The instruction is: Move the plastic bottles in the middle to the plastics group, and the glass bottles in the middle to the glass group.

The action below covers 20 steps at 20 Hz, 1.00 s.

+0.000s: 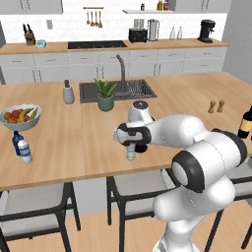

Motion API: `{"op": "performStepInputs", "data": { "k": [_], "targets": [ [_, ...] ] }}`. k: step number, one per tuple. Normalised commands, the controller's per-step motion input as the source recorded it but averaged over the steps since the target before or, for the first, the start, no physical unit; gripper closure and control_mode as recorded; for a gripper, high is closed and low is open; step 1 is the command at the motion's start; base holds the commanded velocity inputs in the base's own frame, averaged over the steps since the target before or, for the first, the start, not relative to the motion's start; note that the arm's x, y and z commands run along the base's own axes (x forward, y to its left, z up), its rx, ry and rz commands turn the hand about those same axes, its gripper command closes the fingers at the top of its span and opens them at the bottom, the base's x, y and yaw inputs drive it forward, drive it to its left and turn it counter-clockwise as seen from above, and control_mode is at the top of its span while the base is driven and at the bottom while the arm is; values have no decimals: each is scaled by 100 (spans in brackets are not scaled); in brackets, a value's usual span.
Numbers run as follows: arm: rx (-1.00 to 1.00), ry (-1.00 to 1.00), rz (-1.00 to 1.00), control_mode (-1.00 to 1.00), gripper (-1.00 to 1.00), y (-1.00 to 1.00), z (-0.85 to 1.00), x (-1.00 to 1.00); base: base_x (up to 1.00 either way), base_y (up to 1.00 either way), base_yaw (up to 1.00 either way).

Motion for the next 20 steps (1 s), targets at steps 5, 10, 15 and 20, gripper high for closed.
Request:
{"op": "performStepInputs", "data": {
  "k": [5, 10, 15, 20],
  "targets": [
    [0, -10, 0, -100, 100, 14, 11, -31, 0, 0, 0],
    [0, -15, 10, -100, 100, 50, 49, -54, 0, 0, 0],
    [0, -1, 21, -100, 100, 92, 42, -4, 0, 0, 0],
    [0, 2, 23, -100, 100, 100, 21, 29, 0, 0, 0]
  ]
}}
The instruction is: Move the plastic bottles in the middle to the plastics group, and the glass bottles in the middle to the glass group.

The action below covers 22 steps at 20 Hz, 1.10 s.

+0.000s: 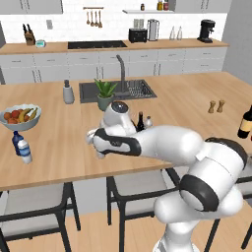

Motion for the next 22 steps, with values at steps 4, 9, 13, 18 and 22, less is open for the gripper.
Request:
{"op": "performStepInputs", "data": {
  "k": [4, 9, 13, 18, 22],
  "targets": [
    [0, 1, 14, -100, 100, 94, 4, 42, 0, 0, 0],
    [0, 5, 8, -100, 100, 58, 0, 11, 0, 0, 0],
    [0, 4, 5, -100, 100, 41, 0, 23, 0, 0, 0],
    [0, 0, 3, -100, 100, 38, -4, 21, 0, 0, 0],
    [0, 0, 1, -100, 100, 44, -13, 25, 0, 0, 0]
  ]
}}
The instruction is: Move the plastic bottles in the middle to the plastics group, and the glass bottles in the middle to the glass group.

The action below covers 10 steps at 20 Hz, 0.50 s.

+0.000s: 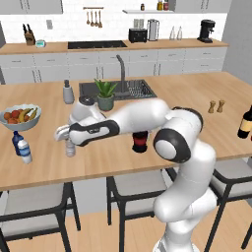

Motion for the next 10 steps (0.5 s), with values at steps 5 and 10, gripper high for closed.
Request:
{"op": "performStepInputs", "data": {
  "k": [5, 10],
  "targets": [
    [0, 0, 0, -100, 100, 51, 0, 34, 0, 0, 0],
    [0, 0, 0, -100, 100, 45, 0, 25, 0, 0, 0]
  ]
}}
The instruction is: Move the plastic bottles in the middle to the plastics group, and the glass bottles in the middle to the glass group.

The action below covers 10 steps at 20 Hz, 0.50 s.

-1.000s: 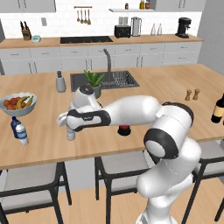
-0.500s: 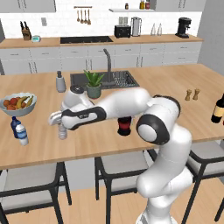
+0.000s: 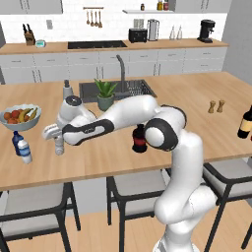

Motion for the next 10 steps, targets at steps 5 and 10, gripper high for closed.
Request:
{"op": "performStepInputs", "data": {
  "k": [5, 10],
  "targets": [
    [0, -1, 0, -100, 100, 34, -1, 19, 0, 0, 0],
    [0, -2, 0, -100, 100, 17, 0, 19, 0, 0, 0]
  ]
}}
